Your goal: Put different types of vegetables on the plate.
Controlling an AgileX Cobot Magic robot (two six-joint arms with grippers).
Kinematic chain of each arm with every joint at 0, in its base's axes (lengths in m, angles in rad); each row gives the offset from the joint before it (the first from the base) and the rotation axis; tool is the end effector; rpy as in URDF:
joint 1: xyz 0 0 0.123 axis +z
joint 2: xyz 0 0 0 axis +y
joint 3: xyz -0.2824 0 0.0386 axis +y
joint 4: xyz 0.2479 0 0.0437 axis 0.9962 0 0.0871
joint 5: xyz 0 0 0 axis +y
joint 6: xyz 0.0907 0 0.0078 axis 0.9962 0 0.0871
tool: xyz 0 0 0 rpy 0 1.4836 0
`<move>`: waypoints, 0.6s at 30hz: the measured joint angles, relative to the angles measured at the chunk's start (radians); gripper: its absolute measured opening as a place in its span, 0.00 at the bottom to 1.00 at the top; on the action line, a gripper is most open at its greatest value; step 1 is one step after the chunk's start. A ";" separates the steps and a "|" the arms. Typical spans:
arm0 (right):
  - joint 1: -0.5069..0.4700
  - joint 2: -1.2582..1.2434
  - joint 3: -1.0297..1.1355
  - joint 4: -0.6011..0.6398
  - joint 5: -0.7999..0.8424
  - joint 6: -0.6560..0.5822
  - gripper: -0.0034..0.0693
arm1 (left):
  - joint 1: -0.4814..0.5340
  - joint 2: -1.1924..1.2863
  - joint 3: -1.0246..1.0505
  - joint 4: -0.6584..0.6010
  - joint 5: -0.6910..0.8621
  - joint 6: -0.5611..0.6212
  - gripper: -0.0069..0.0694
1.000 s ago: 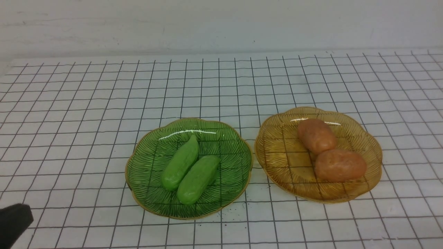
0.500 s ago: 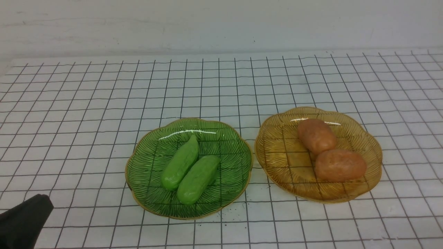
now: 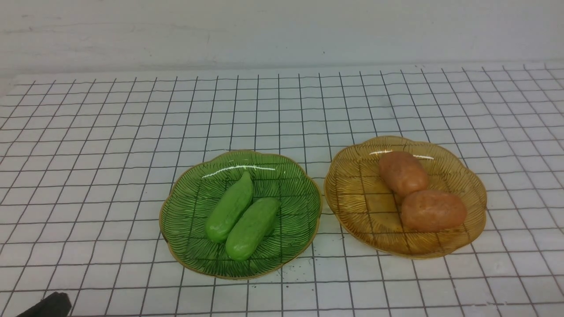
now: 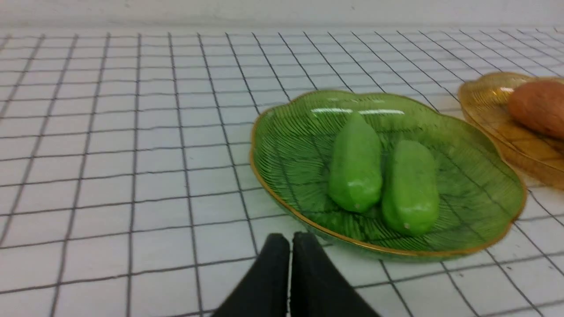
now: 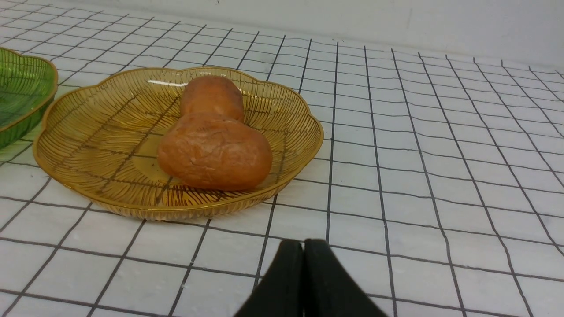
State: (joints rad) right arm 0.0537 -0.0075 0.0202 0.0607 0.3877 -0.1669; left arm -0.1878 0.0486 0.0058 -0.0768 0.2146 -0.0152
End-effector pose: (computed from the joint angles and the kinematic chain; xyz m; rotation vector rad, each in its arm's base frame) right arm 0.0521 0.0049 0.1719 -0.1703 1.8756 -0.0175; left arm 0.0579 -0.0125 0.1889 0.0976 1.7542 -0.2171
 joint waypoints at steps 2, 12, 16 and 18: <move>0.000 0.000 0.000 0.000 0.000 0.000 0.03 | 0.051 -0.045 0.018 0.005 0.005 0.000 0.08; 0.000 0.000 0.000 0.000 0.000 0.000 0.03 | 0.139 -0.059 0.022 0.008 0.104 0.001 0.08; 0.000 0.000 0.000 0.001 0.000 0.000 0.03 | 0.148 -0.059 0.023 0.008 0.159 0.001 0.08; 0.000 0.000 0.000 0.001 0.000 0.000 0.03 | 0.164 -0.059 0.023 0.008 0.165 0.001 0.08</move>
State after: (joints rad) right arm 0.0537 -0.0075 0.0202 0.0615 0.3877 -0.1669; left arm -0.0240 -0.0103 0.0283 -0.0686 0.3799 -0.0145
